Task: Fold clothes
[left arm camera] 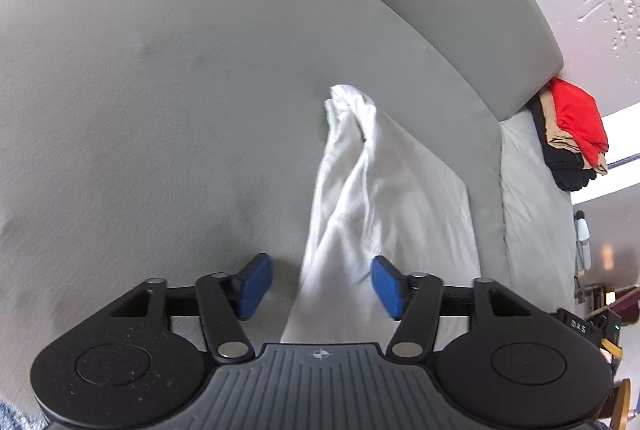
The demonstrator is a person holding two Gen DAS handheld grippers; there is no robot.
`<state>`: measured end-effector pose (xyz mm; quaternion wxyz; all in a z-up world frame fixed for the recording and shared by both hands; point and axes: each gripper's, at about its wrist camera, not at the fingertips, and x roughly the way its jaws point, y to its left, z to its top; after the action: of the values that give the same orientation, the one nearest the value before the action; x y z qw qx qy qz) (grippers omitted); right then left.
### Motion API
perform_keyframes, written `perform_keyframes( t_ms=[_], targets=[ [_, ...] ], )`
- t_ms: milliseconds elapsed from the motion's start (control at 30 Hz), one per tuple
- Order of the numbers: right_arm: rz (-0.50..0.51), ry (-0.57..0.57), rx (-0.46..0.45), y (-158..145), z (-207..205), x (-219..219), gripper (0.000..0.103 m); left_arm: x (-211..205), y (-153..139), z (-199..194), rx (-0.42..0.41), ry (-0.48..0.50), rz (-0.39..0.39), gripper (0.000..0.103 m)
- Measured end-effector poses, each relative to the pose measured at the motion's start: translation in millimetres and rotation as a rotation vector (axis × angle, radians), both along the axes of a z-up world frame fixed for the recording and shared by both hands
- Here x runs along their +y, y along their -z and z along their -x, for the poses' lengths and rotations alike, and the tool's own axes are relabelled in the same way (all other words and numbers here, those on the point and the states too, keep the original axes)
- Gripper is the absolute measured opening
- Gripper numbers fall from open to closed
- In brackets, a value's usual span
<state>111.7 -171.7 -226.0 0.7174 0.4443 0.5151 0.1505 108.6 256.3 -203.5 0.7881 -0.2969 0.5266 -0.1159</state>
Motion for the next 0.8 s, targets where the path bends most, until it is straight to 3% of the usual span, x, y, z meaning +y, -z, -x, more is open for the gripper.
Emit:
perform_keyframes(
  t_ms=[33,67,233,400,467,533,567,667,800],
  targets=[
    [-0.004,0.001,0.000,2,-4,1,0.040,-1,2,-4,-0.003,0.011,0.020,0.075],
    [-0.006,0.000,-0.002,3,-8,1,0.040,-3,4,-8,-0.003,0.022,0.035,0.076],
    [-0.029,0.007,-0.010,14,-26,3,0.037,-23,13,-31,-0.011,0.090,0.070,0.075],
    [-0.058,0.017,-0.020,27,-41,8,0.027,-43,24,-52,-0.006,0.120,0.105,0.057],
    [-0.065,0.023,-0.021,31,-46,10,0.023,-49,27,-58,0.007,0.115,0.099,0.030],
    [-0.020,0.012,-0.042,27,-46,14,0.009,-53,24,-55,0.007,0.109,0.051,0.015],
    [0.014,0.002,-0.058,23,-46,17,0.006,-56,21,-53,0.000,0.105,0.024,0.011],
    [0.121,-0.028,-0.115,9,-42,27,0.006,-72,-2,-37,-0.072,0.120,-0.094,0.007],
    [0.234,-0.049,-0.293,-43,-16,43,0.006,-109,-53,0,-0.250,0.182,-0.267,0.007]
  ],
)
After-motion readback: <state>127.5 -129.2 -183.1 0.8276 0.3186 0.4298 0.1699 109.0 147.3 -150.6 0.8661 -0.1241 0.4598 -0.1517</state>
